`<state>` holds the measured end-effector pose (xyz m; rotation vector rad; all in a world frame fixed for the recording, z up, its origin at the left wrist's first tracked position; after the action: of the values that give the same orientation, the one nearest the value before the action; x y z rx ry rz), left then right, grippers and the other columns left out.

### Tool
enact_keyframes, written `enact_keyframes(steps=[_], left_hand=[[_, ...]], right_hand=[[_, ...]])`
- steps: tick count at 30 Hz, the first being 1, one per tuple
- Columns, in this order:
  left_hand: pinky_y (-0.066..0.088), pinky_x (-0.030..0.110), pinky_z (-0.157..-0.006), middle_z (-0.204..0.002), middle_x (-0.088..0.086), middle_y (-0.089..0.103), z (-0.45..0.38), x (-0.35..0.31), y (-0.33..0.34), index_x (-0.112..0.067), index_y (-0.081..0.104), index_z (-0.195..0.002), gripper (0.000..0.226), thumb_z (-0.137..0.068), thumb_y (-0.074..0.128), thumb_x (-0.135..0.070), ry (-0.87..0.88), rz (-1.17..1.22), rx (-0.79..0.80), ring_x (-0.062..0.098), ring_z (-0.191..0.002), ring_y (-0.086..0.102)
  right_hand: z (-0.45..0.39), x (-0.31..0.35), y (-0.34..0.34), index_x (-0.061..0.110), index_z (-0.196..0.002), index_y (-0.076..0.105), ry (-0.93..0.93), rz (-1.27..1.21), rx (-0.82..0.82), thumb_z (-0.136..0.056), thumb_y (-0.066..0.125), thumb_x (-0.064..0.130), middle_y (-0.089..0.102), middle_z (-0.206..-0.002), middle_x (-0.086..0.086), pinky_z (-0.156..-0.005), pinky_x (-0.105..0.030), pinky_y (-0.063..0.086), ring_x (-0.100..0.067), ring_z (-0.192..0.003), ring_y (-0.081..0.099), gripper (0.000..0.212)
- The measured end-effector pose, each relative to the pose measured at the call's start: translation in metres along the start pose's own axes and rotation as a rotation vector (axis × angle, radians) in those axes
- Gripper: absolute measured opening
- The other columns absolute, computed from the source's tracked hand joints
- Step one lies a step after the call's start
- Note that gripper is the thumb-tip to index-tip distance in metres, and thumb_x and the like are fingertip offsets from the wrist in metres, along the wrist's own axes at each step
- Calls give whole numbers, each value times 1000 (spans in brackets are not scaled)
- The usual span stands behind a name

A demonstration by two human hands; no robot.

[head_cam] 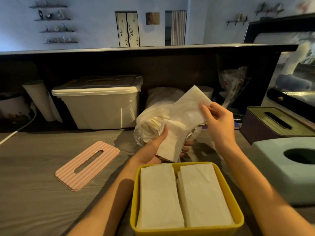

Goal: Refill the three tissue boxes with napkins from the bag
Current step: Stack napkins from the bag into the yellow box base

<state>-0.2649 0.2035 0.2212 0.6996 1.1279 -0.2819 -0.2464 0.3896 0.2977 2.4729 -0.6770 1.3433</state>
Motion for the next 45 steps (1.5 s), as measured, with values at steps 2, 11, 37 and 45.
enact_keyframes(steps=[2,11,37,45], left_hand=[[58,43,-91,-115,9,73,-4,-1,-2,-12,51,-142,84,-92,34,-76,5,73,-33,27,-109,70],[60,43,-84,-121,20,69,0,5,-10,-16,58,-136,68,-94,44,-69,-60,297,-75,33,-101,72],[58,45,-86,-115,18,73,5,6,-6,-15,61,-126,41,-88,70,-28,33,206,-46,31,-101,73],[54,45,-87,-108,17,75,4,-3,-4,-20,67,-122,40,-97,56,-48,123,312,-142,32,-90,74]], right_hand=[[-1,3,-4,32,-107,71,22,-62,-61,-99,64,31,74,-102,14,-75,-17,58,-4,-96,71,10],[1,3,8,25,-116,69,310,-498,128,-102,59,27,78,-97,14,-64,-18,57,-6,-89,75,18],[4,13,12,25,-115,70,172,-206,117,-102,58,32,75,-101,15,-76,-19,59,-4,-101,71,19],[19,-11,34,26,-113,64,229,287,456,-106,51,33,63,-103,13,-70,-17,44,-4,-96,60,16]])
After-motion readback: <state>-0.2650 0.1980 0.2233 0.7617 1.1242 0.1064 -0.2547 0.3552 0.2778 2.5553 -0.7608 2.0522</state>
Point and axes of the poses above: each hand's wrist, its own z-axis away from the middle knuckle, its own y-axis out of the palm, x = y × z, the point moved 6 cm from there along -z, towards the middle knuckle
